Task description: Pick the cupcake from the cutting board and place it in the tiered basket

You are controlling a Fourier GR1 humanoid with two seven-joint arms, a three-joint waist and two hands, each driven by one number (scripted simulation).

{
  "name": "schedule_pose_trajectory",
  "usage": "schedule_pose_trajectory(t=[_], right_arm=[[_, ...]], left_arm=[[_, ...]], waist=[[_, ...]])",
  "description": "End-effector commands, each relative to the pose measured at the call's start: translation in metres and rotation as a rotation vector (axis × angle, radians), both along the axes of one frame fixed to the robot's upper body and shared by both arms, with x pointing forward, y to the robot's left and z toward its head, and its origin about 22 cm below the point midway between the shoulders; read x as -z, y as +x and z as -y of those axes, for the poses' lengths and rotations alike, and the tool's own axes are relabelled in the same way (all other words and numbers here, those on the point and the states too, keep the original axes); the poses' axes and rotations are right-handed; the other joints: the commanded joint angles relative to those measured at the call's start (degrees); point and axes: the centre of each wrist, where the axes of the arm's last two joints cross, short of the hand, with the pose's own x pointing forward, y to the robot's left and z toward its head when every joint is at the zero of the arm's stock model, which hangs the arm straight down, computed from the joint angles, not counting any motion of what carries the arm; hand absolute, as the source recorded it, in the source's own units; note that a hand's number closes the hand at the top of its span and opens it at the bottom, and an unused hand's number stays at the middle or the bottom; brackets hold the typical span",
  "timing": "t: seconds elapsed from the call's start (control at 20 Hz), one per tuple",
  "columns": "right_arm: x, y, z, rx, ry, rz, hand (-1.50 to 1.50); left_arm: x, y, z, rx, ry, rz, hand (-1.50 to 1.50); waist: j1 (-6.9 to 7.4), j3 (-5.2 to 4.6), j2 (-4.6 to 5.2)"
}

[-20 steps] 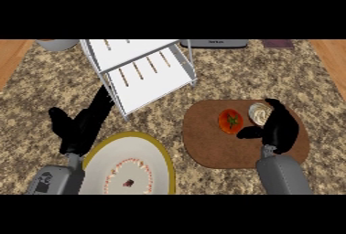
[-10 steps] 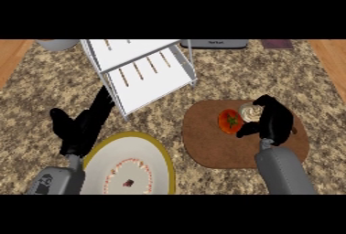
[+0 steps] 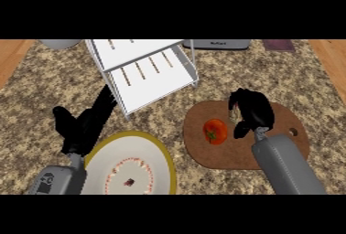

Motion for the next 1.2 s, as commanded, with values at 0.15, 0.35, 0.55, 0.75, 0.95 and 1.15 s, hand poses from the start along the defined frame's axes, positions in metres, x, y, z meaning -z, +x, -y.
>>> schedule_pose_trajectory(t=[0.15,0.35,0.55,0.75,0.95,1.15], right_arm=[[-0.046,-0.012,-0.016,-0.141,0.298,-0.057,1.5],[-0.119,-0.024,-0.013,-0.178,0.405,0.036,1.5],[-0.175,-0.039,0.006,-0.181,0.453,0.197,1.5],[-0.221,-0.057,0.003,-0.212,0.45,0.289,1.5],[-0.263,-0.05,-0.015,-0.23,0.459,0.325,1.5],[-0.302,-0.055,-0.032,-0.24,0.421,0.355,1.5]], left_arm=[[-0.002,-0.003,0.006,-0.015,-0.013,-0.002,0.0],[0.01,-0.004,-0.018,-0.035,-0.005,-0.006,0.0],[0.003,-0.005,-0.009,-0.019,-0.011,-0.009,0.0],[0.0,-0.007,0.015,-0.011,-0.013,-0.01,0.0],[0.008,-0.005,0.015,0.013,-0.013,-0.003,0.0],[-0.004,-0.001,0.022,-0.003,-0.008,-0.002,0.0]], waist=[[-2.12,1.41,0.55],[-2.6,1.34,0.44],[-1.96,1.4,0.74],[-1.52,1.42,0.8],[-0.9,1.4,1.03],[-0.87,1.4,0.96]])
